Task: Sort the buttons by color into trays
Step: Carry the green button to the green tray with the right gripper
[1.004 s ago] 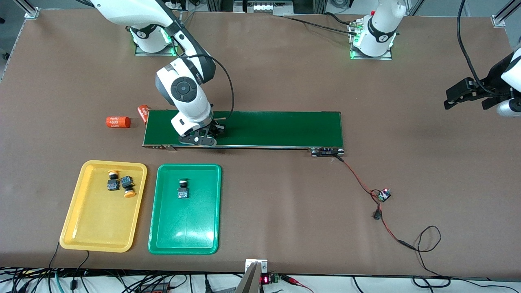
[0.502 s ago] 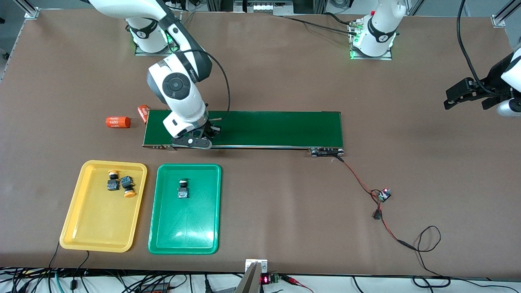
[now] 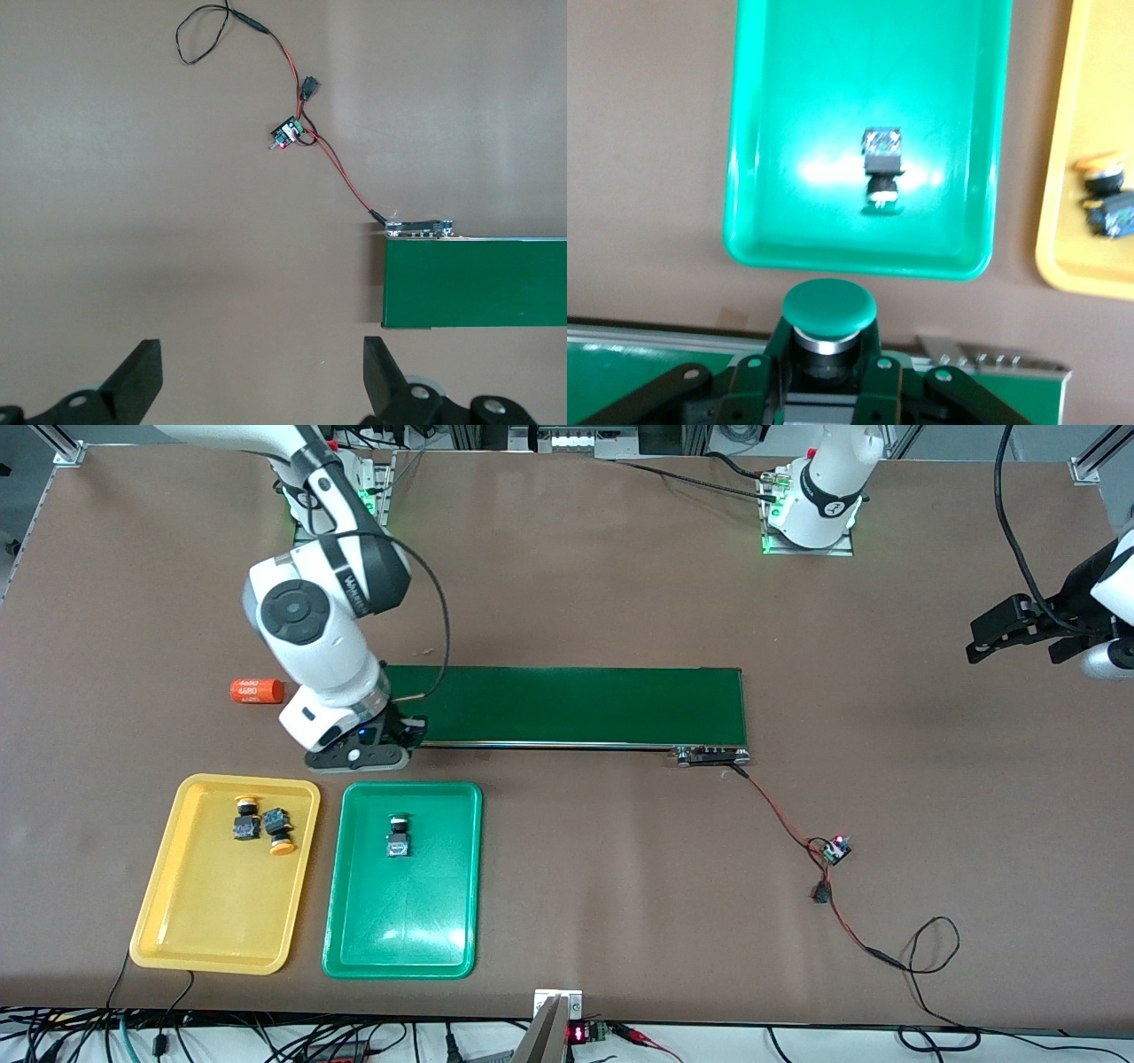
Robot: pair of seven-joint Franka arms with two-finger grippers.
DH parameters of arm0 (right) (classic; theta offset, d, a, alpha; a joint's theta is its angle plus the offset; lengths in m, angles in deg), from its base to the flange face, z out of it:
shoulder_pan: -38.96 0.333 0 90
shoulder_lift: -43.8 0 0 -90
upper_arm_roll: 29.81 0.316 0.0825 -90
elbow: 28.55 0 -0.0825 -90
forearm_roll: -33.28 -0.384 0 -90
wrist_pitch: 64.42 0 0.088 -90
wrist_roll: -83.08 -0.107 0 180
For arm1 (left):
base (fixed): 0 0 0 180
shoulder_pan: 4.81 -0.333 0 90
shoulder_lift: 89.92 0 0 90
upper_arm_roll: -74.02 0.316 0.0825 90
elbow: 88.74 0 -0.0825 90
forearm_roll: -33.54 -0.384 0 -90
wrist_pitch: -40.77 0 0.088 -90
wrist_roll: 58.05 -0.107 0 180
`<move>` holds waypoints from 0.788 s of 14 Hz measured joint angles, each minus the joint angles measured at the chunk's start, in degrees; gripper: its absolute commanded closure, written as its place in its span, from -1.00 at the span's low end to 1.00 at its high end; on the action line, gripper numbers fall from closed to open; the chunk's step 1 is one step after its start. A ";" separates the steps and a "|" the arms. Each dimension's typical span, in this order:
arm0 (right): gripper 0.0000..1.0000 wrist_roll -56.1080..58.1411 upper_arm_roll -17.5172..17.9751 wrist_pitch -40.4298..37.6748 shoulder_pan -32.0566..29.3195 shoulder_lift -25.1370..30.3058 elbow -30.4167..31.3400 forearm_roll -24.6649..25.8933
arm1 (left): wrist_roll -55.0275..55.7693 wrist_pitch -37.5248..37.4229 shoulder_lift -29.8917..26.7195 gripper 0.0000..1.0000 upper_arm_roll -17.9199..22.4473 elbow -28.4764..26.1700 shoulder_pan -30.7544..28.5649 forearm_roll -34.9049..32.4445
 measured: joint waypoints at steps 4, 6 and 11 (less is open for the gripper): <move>0.46 1.70 -1.52 6.74 -0.16 -3.12 -0.18 2.18 | 0.00 0.00 0.01 -1.00 0.00 0.00 -0.01 0.00; 0.46 1.96 -2.78 10.69 -0.25 -5.32 -0.31 4.61 | 0.00 0.00 0.02 -1.00 0.00 0.00 -0.01 0.00; 0.46 5.01 -6.25 18.78 -1.13 -9.50 -0.57 9.67 | 0.00 0.00 0.05 -1.00 0.00 0.00 -0.01 0.00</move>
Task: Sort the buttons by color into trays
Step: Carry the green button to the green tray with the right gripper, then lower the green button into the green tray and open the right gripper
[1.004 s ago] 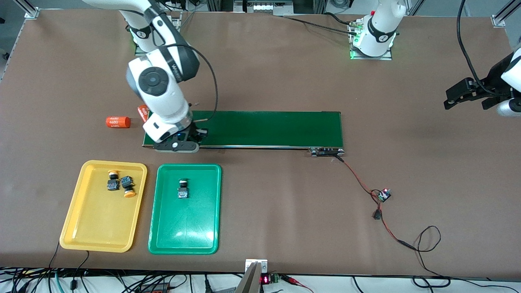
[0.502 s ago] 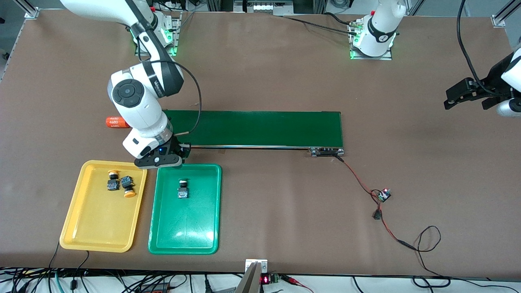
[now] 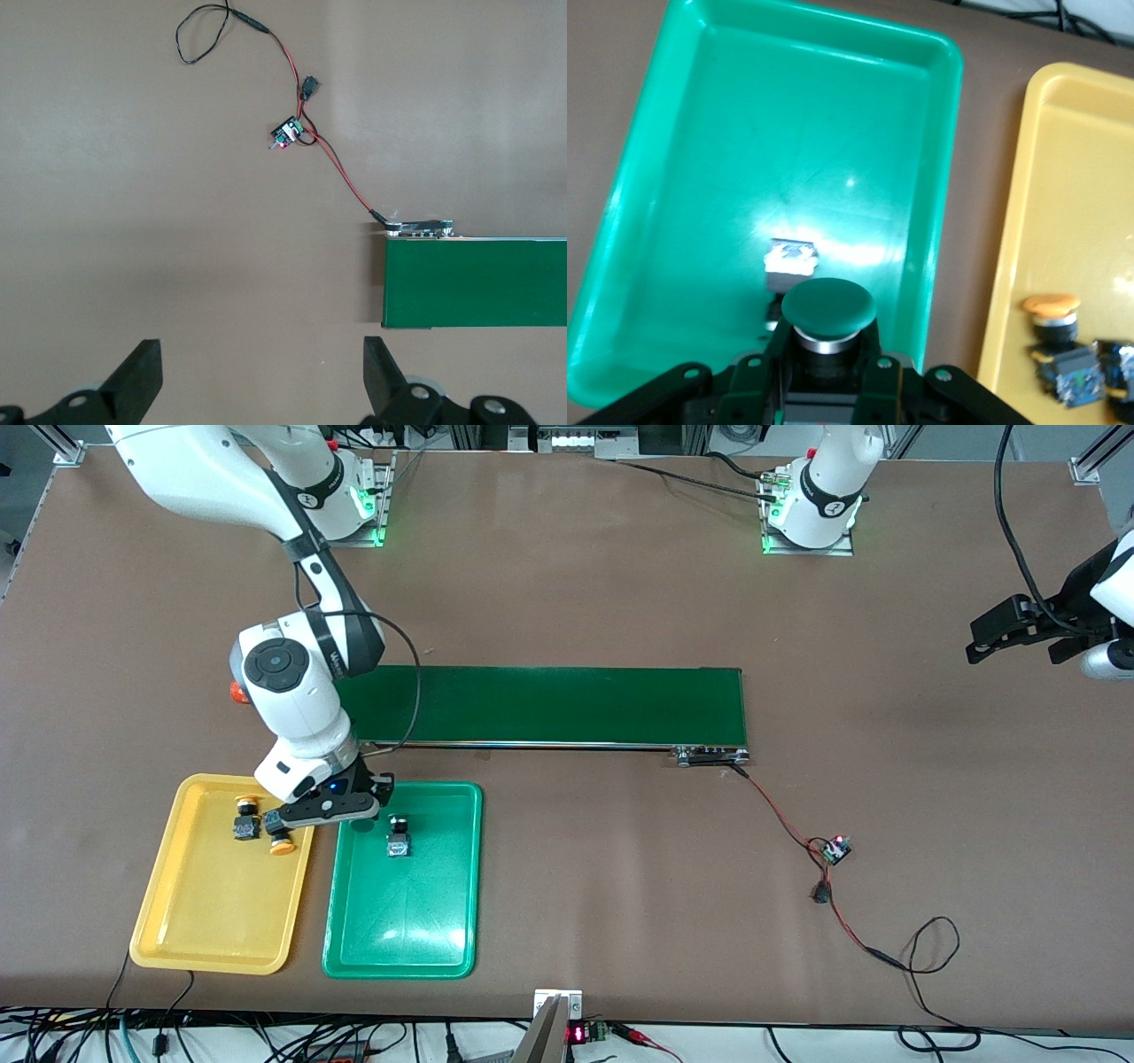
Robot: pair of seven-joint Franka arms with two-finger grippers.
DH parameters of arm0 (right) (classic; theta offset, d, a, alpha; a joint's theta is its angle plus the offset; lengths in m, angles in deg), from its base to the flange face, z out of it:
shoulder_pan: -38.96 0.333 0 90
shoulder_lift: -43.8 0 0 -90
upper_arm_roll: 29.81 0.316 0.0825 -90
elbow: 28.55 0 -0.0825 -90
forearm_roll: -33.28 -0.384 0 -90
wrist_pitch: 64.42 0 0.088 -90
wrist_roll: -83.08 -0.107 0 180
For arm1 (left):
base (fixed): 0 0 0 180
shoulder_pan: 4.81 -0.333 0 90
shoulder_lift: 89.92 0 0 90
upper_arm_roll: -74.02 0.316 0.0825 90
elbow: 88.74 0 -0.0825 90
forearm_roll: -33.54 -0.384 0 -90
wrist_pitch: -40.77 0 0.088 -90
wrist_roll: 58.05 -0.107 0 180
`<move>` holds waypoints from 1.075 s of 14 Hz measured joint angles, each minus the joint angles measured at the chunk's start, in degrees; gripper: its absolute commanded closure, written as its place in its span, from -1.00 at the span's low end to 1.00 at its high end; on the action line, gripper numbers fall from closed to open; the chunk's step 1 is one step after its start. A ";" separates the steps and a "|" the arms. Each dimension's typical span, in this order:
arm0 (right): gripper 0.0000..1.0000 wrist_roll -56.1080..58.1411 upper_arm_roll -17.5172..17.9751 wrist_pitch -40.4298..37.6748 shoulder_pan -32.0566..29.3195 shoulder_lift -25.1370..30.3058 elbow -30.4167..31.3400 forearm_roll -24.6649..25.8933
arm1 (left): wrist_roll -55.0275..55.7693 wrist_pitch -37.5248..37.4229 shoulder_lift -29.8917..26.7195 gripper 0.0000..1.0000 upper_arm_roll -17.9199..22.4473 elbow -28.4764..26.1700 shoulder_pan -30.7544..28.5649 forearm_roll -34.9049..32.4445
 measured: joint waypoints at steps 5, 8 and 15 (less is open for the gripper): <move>0.46 3.25 -0.61 9.36 -2.65 -4.47 -0.10 1.09 | 0.00 0.00 0.02 -1.00 0.00 0.00 0.00 0.00; 0.46 3.25 -0.63 11.87 -2.59 -6.81 -0.81 1.14 | 0.00 0.00 0.02 -1.00 0.00 0.00 0.00 0.00; -0.85 3.23 -0.56 12.92 -2.08 -9.86 -2.94 1.14 | 0.00 0.00 0.02 -1.00 0.00 0.00 0.00 0.00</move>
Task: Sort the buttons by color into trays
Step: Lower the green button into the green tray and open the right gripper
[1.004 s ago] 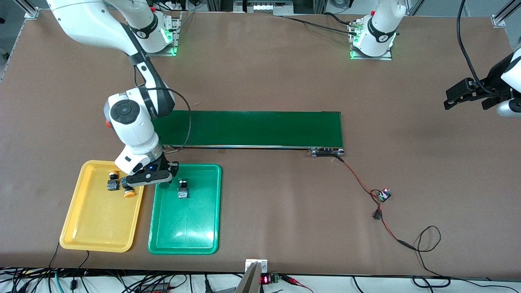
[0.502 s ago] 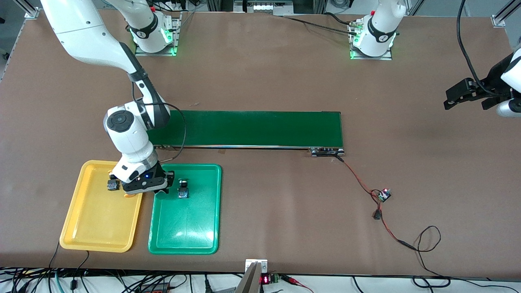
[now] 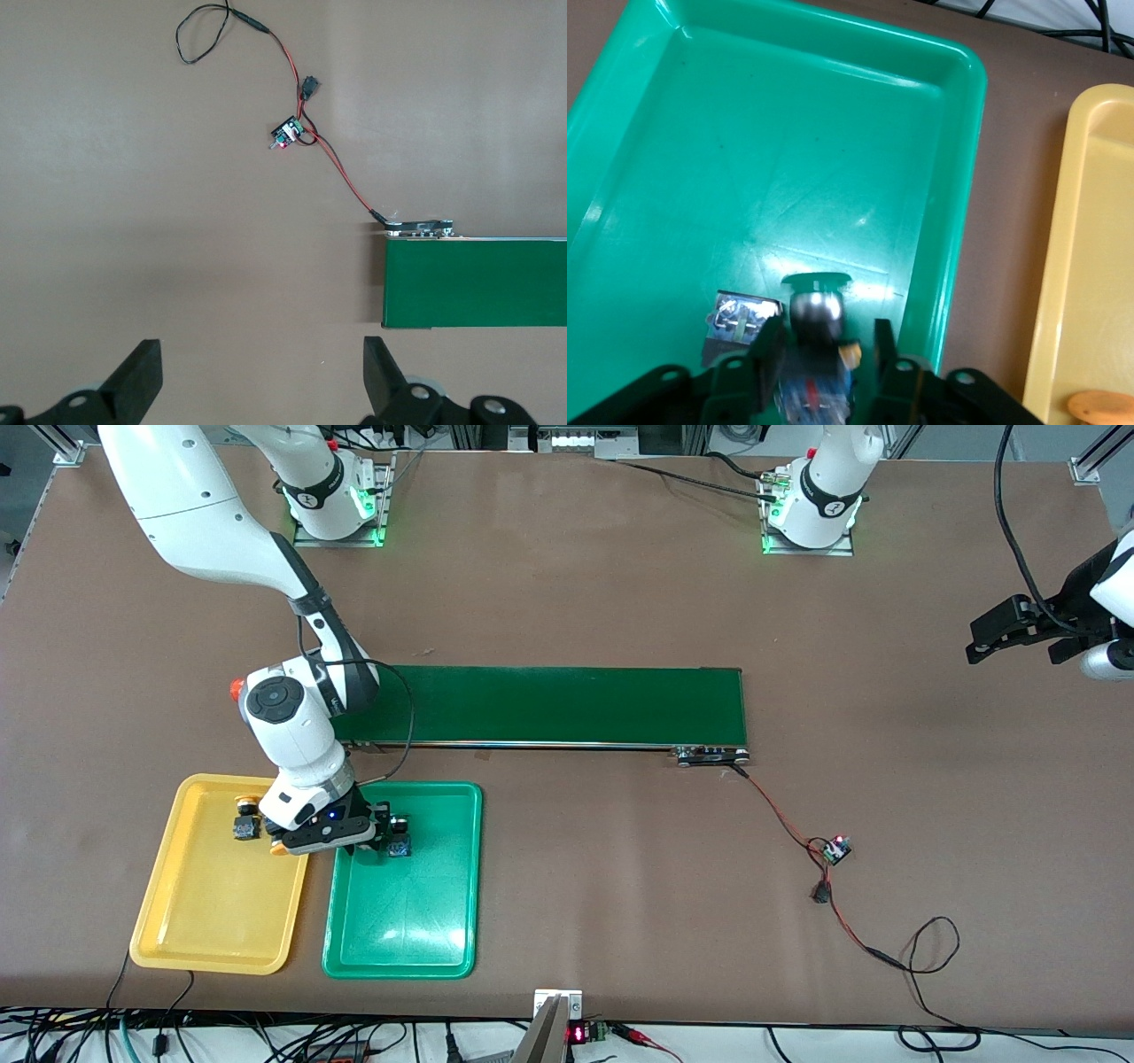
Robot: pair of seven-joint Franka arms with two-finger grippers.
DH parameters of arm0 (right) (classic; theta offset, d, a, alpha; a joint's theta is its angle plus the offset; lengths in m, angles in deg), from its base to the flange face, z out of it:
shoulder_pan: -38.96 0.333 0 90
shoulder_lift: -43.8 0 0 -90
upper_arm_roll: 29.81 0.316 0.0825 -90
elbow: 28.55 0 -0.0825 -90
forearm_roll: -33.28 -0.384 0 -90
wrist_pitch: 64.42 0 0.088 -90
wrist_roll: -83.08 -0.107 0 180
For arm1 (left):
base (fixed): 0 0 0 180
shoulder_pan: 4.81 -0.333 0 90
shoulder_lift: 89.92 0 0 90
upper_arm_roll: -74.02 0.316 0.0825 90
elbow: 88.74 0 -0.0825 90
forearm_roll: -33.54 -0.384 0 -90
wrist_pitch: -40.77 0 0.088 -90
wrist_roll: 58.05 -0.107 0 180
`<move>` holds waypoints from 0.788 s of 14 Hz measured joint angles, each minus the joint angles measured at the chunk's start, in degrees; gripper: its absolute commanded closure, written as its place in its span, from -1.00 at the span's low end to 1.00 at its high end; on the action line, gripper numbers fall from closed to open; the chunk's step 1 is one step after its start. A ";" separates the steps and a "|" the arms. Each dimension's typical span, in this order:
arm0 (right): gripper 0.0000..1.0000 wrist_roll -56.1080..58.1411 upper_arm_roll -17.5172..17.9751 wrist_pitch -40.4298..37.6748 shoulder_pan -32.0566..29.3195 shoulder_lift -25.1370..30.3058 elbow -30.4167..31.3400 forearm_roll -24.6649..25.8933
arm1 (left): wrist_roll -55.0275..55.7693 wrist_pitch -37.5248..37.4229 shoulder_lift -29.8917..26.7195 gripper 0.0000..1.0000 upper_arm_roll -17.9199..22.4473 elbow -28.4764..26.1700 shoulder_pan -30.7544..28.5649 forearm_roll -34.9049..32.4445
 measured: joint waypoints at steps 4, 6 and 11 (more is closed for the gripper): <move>-0.85 -0.04 0.00 0.09 0.07 -0.17 -0.35 -0.08 | 0.00 0.00 0.00 -1.00 0.00 0.00 0.00 0.00; -0.85 -0.25 0.01 -0.62 0.17 0.10 -0.79 -0.96 | 0.00 0.00 0.00 -1.00 0.00 0.00 0.00 0.00; -0.85 -1.33 0.33 -18.57 0.34 7.32 -2.50 -2.00 | 0.00 0.00 0.01 -1.00 0.00 0.00 0.00 0.00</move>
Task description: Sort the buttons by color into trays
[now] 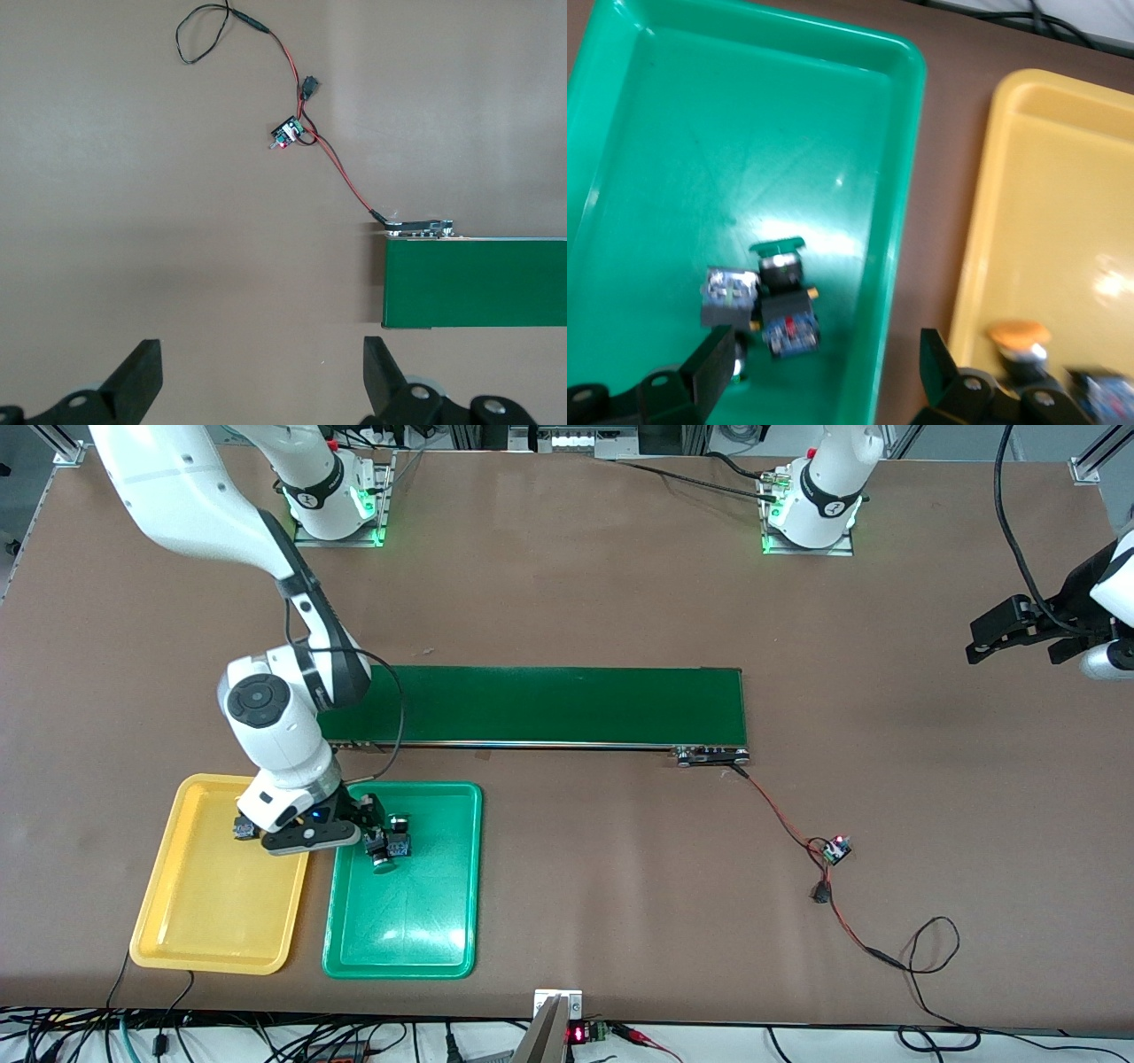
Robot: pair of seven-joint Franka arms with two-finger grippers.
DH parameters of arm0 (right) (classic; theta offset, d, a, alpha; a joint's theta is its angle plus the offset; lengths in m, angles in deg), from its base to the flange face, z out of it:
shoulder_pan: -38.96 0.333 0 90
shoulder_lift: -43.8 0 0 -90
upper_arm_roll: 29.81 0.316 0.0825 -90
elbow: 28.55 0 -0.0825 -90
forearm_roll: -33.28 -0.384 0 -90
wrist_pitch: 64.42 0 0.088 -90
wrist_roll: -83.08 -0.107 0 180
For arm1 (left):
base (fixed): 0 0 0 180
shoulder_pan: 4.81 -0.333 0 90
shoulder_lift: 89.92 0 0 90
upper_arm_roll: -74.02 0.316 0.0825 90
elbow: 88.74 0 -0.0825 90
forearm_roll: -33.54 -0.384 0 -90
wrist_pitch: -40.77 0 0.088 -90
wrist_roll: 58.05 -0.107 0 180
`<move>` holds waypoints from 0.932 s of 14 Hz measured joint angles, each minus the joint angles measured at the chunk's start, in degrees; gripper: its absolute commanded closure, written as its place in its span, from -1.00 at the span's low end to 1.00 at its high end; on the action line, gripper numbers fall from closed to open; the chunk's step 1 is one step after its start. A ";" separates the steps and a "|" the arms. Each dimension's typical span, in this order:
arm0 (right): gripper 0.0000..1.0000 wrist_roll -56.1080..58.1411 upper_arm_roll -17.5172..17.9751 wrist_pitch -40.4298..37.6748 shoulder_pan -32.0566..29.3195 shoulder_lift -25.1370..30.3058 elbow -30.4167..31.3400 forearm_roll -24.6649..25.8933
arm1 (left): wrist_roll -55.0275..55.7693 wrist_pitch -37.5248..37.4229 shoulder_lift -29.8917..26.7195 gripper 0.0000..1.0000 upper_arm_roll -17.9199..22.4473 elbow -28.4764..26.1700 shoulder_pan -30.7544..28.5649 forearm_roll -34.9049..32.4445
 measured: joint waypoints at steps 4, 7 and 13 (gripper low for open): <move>-0.85 -0.40 0.12 -14.73 -0.06 8.63 -0.08 -4.01 | 0.00 -0.07 0.17 -1.00 0.00 -0.24 0.00 0.00; -0.85 -0.38 -0.05 -22.43 -1.33 14.72 0.01 -5.88 | 0.00 0.25 0.26 -1.00 -0.08 -1.57 0.00 0.00; -0.86 6.98 -0.31 -33.78 -9.08 24.43 0.29 -13.24 | 0.00 7.33 -4.42 -1.00 -0.44 -9.74 0.08 0.00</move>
